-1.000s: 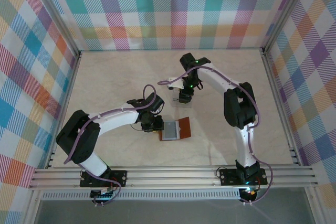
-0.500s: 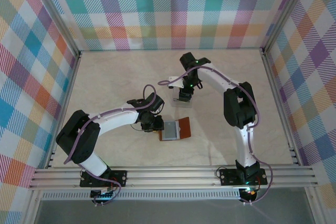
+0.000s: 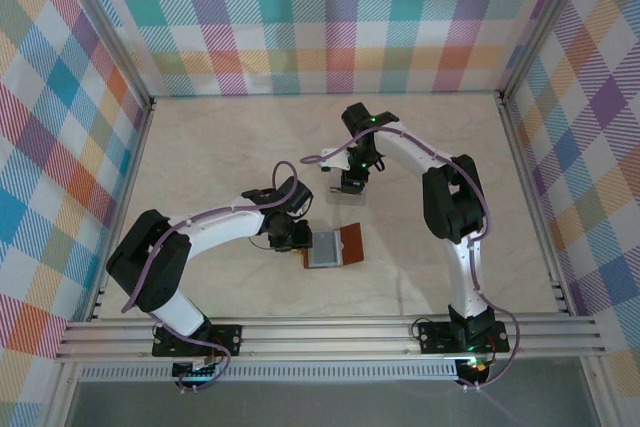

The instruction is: Take the credit cards out of the card holder

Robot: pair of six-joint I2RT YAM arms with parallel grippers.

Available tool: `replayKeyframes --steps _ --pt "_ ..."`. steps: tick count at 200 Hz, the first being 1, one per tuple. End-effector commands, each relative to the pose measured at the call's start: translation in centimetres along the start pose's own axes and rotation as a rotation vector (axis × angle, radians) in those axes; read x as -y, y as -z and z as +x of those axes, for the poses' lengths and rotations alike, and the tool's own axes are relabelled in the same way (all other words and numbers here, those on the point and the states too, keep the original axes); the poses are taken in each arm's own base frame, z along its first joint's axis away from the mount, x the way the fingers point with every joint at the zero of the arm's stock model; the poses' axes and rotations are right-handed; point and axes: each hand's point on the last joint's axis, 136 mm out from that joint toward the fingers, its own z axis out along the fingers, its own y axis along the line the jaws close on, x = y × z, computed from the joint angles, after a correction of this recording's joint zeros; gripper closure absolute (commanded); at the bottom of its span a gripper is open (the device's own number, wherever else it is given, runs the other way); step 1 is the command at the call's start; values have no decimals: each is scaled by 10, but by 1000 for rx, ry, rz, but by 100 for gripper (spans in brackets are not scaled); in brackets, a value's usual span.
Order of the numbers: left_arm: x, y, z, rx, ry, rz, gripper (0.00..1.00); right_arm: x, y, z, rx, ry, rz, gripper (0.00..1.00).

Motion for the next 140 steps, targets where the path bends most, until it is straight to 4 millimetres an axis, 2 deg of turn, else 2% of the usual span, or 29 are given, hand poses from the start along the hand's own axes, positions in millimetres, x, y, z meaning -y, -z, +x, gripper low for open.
replayKeyframes --steps 1,27,85,140 --pt "-1 6 -2 13 -1 2 74 0 4 -9 23 16 -2 52" --pt "-1 6 -3 13 -2 2 74 5 10 -12 31 19 24 63" --pt "-2 6 -2 15 -1 0 74 11 18 -15 34 37 69 75" --pt "-3 7 -2 18 1 0 74 17 23 -16 40 47 114 78"
